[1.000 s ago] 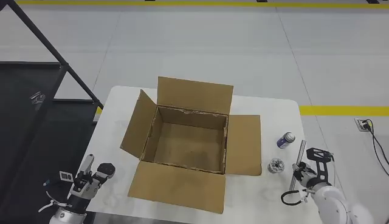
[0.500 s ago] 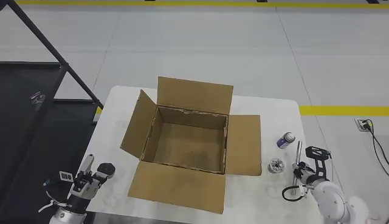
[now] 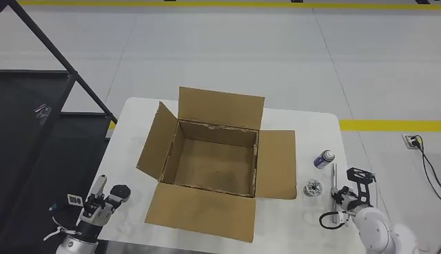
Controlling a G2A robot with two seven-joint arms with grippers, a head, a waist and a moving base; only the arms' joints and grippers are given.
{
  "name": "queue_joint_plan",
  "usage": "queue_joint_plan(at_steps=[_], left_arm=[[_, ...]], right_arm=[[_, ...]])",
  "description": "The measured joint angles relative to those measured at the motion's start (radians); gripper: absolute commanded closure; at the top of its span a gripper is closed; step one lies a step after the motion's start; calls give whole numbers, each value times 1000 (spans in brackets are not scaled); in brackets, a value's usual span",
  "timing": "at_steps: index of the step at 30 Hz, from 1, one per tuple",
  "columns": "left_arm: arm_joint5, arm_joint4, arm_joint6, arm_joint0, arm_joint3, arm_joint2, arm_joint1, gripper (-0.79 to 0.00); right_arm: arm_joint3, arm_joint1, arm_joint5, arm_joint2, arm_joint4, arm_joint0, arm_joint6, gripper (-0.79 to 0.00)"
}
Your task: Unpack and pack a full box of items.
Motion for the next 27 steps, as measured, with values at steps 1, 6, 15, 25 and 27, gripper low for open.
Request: queue_joint_plan(at_steps=[1, 6, 15, 25, 27], left_arm=[[0, 0, 0, 0, 0, 0, 0, -785], [0, 0, 0, 0, 0, 0, 0, -785], [0, 0, 0, 0, 0, 0, 0, -785], [0, 1, 1, -1, -1, 0, 0, -785], [-5, 24, 9, -4, -18, 1, 0, -785]], right_arm=[[-25, -1, 4, 3, 24, -17, -25, -332], [-193, -6, -57, 38, 181, -141, -164, -708], [-506, -14, -120, -13, 315, -301, -267, -785], [-503, -14, -126, -20, 318, -298, -261, -785], [-501, -13, -145, -54, 321, -290, -244, -785]])
